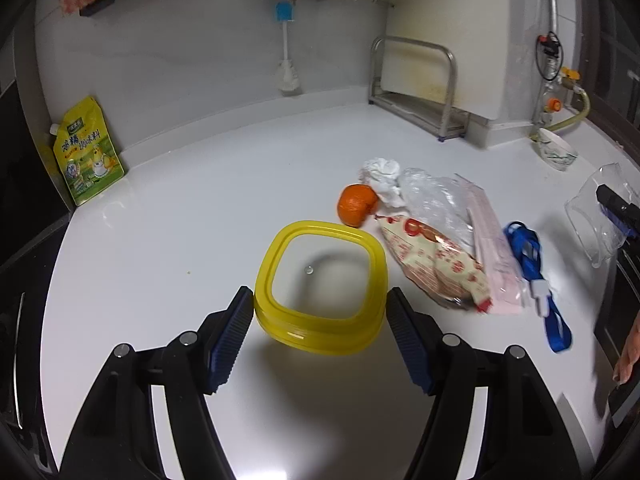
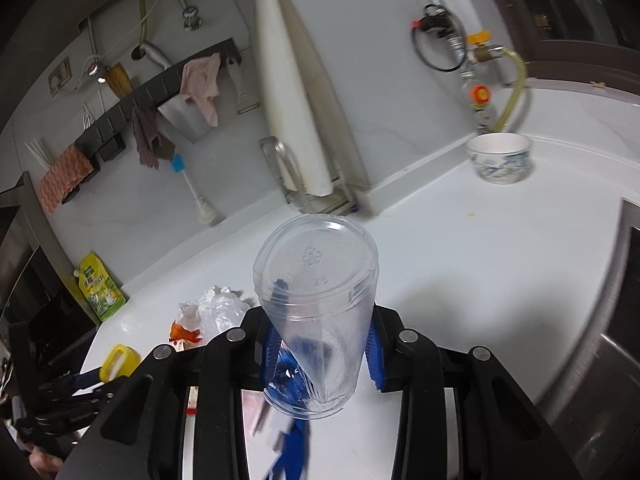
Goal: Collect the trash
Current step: 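Grasp the yellow square lid with the left tool while the right tool holds the cup, then lower cup and lid into the bin and open both tools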
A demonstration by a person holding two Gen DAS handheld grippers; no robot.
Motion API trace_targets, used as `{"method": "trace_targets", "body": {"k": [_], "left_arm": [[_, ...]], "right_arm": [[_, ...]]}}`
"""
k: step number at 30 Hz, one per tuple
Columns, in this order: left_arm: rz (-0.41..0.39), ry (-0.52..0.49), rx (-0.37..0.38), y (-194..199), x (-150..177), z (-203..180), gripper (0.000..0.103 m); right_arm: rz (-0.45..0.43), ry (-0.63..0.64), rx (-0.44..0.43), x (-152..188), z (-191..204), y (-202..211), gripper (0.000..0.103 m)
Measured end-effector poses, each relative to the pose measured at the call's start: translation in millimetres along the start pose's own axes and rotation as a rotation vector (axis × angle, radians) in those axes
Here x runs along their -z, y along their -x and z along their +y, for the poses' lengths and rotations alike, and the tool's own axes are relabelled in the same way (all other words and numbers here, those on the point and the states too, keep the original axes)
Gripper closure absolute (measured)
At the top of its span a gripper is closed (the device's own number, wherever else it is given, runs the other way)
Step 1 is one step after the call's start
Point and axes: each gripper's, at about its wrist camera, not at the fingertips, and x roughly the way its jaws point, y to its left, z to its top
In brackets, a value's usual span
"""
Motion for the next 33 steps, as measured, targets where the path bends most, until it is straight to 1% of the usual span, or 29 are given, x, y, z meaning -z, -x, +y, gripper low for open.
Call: {"method": "trace_targets", "body": {"k": [3, 7, 14, 18, 26, 33], "left_arm": [[-0.019, -0.022, 0.004, 21, 14, -10, 0.036], [-0.057, -0.064, 0.013, 51, 35, -23, 0.036], [-0.103, -0.096, 0.071, 98, 65, -37, 0.036], [-0.125, -0.096, 0.101, 123, 87, -40, 0.036], [-0.137, -0.109, 0.144, 153, 129, -42, 0.036], [-0.113, -0.126, 0.167, 161, 164, -49, 0.036]], "right_arm": [[-0.018, -0.016, 0.014, 14, -3, 25, 0.069], [-0.020, -0.027, 0.019, 36, -2, 55, 0.069], [-0.030, 0.010, 0.047, 66, 26, 110, 0.069], [-0.012, 0.019, 0.057, 92, 40, 138, 0.069], [0.022, 0.023, 0.084, 144, 59, 190, 0.069], [0.056, 0.019, 0.113, 186, 66, 225, 0.069]]}}
